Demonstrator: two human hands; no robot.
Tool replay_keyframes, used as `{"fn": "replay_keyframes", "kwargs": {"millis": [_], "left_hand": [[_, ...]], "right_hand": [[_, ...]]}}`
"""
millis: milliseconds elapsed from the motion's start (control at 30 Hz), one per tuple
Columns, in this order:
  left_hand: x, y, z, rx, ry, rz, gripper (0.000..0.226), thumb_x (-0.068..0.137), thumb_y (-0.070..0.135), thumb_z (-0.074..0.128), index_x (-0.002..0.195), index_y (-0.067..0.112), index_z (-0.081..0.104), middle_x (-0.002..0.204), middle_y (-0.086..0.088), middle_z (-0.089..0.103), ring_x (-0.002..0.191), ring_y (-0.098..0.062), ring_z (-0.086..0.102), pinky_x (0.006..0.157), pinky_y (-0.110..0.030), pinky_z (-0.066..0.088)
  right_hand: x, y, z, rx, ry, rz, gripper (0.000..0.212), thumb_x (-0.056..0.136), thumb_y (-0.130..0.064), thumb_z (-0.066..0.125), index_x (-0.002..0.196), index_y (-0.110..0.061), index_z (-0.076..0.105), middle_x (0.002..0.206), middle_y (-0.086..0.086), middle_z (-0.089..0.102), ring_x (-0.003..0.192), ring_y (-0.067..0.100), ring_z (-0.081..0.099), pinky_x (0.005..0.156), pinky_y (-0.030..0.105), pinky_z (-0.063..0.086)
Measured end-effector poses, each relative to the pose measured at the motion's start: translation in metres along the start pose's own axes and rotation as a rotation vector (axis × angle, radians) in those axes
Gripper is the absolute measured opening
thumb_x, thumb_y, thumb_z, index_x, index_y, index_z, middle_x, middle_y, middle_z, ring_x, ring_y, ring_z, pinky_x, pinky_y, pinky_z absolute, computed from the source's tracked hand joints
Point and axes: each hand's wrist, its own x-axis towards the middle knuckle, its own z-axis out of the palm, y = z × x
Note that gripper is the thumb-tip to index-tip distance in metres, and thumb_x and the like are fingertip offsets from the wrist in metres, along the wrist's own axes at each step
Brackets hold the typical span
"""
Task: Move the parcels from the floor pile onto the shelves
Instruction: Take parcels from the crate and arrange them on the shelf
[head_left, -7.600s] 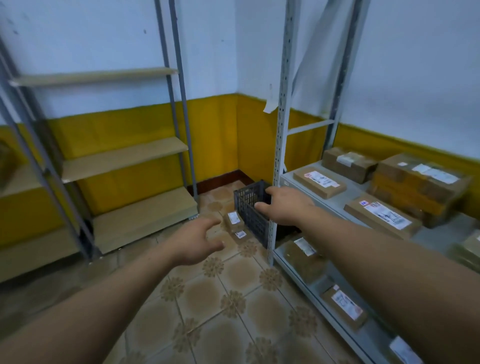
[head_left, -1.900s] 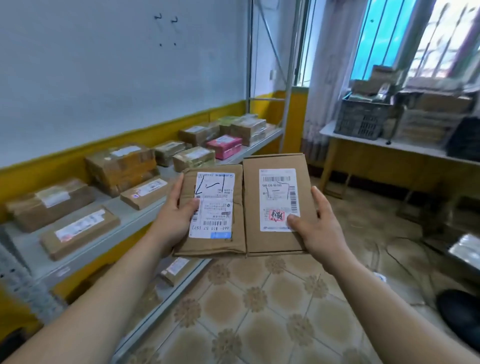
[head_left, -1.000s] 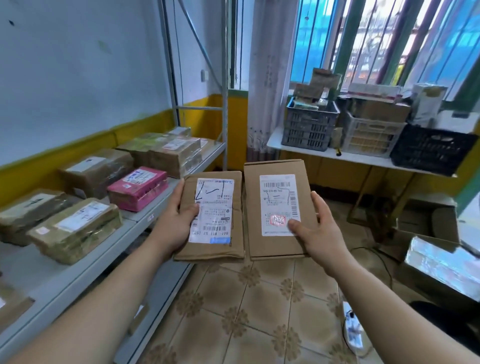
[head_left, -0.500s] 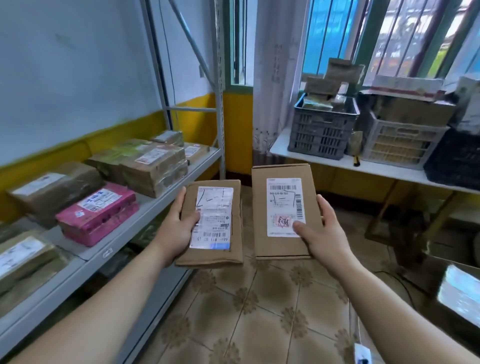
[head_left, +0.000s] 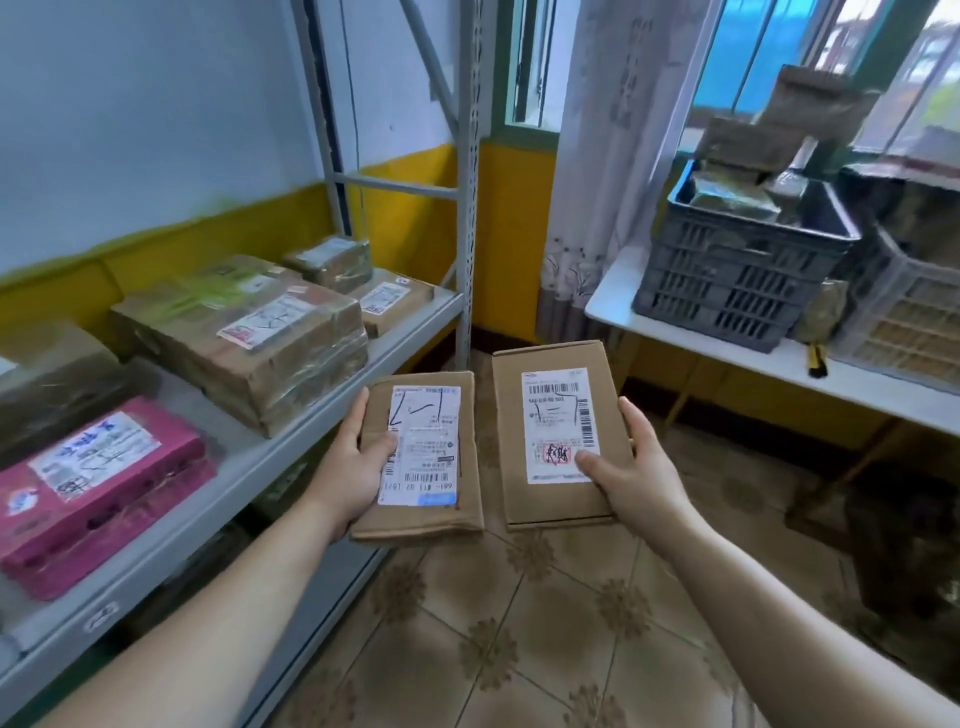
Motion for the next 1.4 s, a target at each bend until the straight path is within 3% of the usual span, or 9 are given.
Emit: {"fn": "replay_keyframes", "kwargs": {"millis": [167, 367, 500, 567, 700, 1033, 1200, 1300, 1400], "left_hand": [[0.049, 0.001, 0.019, 0.025, 0.044, -0.079, 0.066, 0.102, 0.022, 0.048, 0.148, 0.052, 0.011, 0.115, 0.007, 0.06, 0.085, -0.007, 0.064, 0.055, -0.016, 0.048], [0.089, -0.033, 0.037, -0.037, 0.204, -0.189, 0.068, 0.101, 0.022, 0.05, 0.149, 0.05, 0.01, 0.128, 0.006, 0.056, 0.098, -0.01, 0.062, 0.084, -0.031, 0.051], [0.089, -0.054, 0.063, -0.089, 0.378, -0.282, 0.068, 0.101, 0.02, 0.049, 0.151, 0.043, 0.01, 0.128, 0.01, 0.052, 0.096, -0.005, 0.058, 0.066, -0.012, 0.045], [0.085, -0.063, 0.072, -0.13, 0.478, -0.331, 0.067, 0.101, 0.018, 0.05, 0.151, 0.043, 0.012, 0.132, 0.011, 0.05, 0.102, -0.01, 0.057, 0.072, -0.013, 0.047], [0.073, -0.082, 0.069, -0.19, 0.631, -0.445, 0.068, 0.1, 0.019, 0.05, 0.152, 0.043, 0.011, 0.125, 0.008, 0.056, 0.102, -0.014, 0.059, 0.083, -0.026, 0.046], [0.028, -0.151, -0.006, -0.182, 0.807, -0.603, 0.068, 0.1, 0.027, 0.049, 0.151, 0.046, 0.008, 0.12, 0.008, 0.05, 0.101, -0.02, 0.059, 0.097, -0.042, 0.049], [0.02, -0.215, -0.045, -0.16, 0.8, -0.679, 0.067, 0.1, 0.026, 0.051, 0.152, 0.041, 0.012, 0.135, 0.0, 0.053, 0.104, -0.019, 0.059, 0.093, -0.034, 0.048], [0.033, -0.262, -0.062, -0.121, 0.856, -0.712, 0.068, 0.099, 0.024, 0.052, 0.153, 0.038, 0.014, 0.143, -0.001, 0.049, 0.112, -0.022, 0.057, 0.092, -0.029, 0.044], [0.062, -0.319, -0.07, -0.117, 0.909, -0.712, 0.068, 0.099, 0.024, 0.052, 0.154, 0.036, 0.013, 0.144, 0.004, 0.045, 0.115, -0.024, 0.057, 0.094, -0.032, 0.046]], "right_hand": [[0.075, -0.004, 0.009, -0.049, -0.094, 0.014, 0.086, 0.086, -0.028, 0.075, 0.152, -0.042, 0.022, 0.122, -0.013, 0.063, 0.104, 0.008, 0.063, 0.093, 0.039, 0.054], [0.169, 0.003, 0.045, -0.126, -0.32, -0.013, 0.085, 0.088, -0.026, 0.074, 0.152, -0.041, 0.021, 0.126, -0.011, 0.062, 0.104, 0.008, 0.063, 0.082, 0.03, 0.056], [0.23, 0.004, 0.066, -0.212, -0.53, -0.054, 0.081, 0.09, -0.024, 0.071, 0.152, -0.039, 0.021, 0.124, -0.015, 0.054, 0.085, -0.004, 0.058, 0.056, 0.012, 0.048], [0.255, 0.006, 0.077, -0.264, -0.625, -0.079, 0.081, 0.09, -0.025, 0.071, 0.152, -0.039, 0.021, 0.121, -0.014, 0.056, 0.084, -0.005, 0.057, 0.052, 0.011, 0.046], [0.277, 0.009, 0.111, -0.332, -0.792, -0.119, 0.078, 0.092, -0.026, 0.069, 0.153, -0.037, 0.021, 0.103, -0.023, 0.054, 0.085, -0.006, 0.055, 0.058, 0.014, 0.044], [0.233, 0.033, 0.233, -0.373, -1.024, -0.097, 0.08, 0.091, -0.026, 0.069, 0.154, -0.035, 0.021, 0.1, -0.026, 0.06, 0.09, 0.001, 0.062, 0.07, 0.025, 0.052], [0.204, 0.067, 0.297, -0.384, -1.016, -0.039, 0.08, 0.091, -0.029, 0.07, 0.153, -0.036, 0.021, 0.127, -0.012, 0.058, 0.107, 0.014, 0.06, 0.097, 0.039, 0.051], [0.204, 0.097, 0.342, -0.381, -1.044, -0.081, 0.073, 0.092, -0.022, 0.069, 0.151, -0.028, 0.028, 0.123, -0.01, 0.058, 0.103, 0.01, 0.053, 0.091, 0.027, 0.04], [0.219, 0.14, 0.397, -0.395, -1.09, -0.124, 0.057, 0.091, -0.014, 0.068, 0.137, -0.033, 0.04, 0.112, -0.013, 0.06, 0.104, 0.013, 0.059, 0.092, 0.029, 0.043]]}}
